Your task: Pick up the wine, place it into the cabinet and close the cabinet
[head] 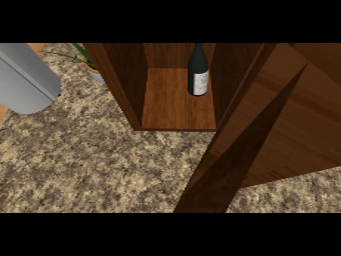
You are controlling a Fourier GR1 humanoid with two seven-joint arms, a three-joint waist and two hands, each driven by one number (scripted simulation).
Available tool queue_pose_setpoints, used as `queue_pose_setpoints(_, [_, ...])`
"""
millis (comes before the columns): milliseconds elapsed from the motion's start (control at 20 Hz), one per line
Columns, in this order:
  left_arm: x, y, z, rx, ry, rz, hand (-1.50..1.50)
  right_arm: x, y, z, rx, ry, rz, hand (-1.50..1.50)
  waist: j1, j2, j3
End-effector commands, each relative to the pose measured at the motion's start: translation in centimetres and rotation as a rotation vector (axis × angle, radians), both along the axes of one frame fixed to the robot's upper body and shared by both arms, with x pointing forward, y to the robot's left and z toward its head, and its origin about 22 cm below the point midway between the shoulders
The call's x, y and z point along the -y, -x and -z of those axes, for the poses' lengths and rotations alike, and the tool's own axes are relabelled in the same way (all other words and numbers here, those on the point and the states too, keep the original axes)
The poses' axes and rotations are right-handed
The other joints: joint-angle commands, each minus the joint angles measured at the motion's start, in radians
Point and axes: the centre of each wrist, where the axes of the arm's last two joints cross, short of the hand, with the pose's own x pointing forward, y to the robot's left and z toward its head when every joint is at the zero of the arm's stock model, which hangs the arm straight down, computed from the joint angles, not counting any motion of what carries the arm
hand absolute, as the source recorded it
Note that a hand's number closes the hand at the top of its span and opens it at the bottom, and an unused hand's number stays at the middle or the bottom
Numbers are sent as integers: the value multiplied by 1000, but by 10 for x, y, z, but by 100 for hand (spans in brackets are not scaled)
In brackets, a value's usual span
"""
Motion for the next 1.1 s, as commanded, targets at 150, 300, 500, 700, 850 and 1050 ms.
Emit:
queue_pose_setpoints(150, [0, -5, 4, -21, 27, 44, -150, -50, 4, -12, 101, -31, -50, 150, 7, 5, -1])
queue_pose_setpoints(300, [2, -8, 0, -1, 52, 37, -150, -55, -2, -19, 76, -15, -66, 150, 15, 6, 0])
queue_pose_setpoints(500, [9, -8, -7, 3, 44, 59, -150, -60, -31, -32, 41, -39, -54, 150, 34, 12, 1])
queue_pose_setpoints(700, [2, -12, 4, 0, 52, 71, -150, -77, -53, -47, 65, -56, -57, 150, 41, 14, 0])
queue_pose_setpoints(850, [22, -14, 1, 2, 60, 53, -150, -100, -76, -65, 81, -54, -23, 150, 38, 13, 1])
queue_pose_setpoints(1050, [22, -16, 8, -6, 78, 38, -150, -128, -112, -79, 107, -38, 42, 150, 38, 13, 2])
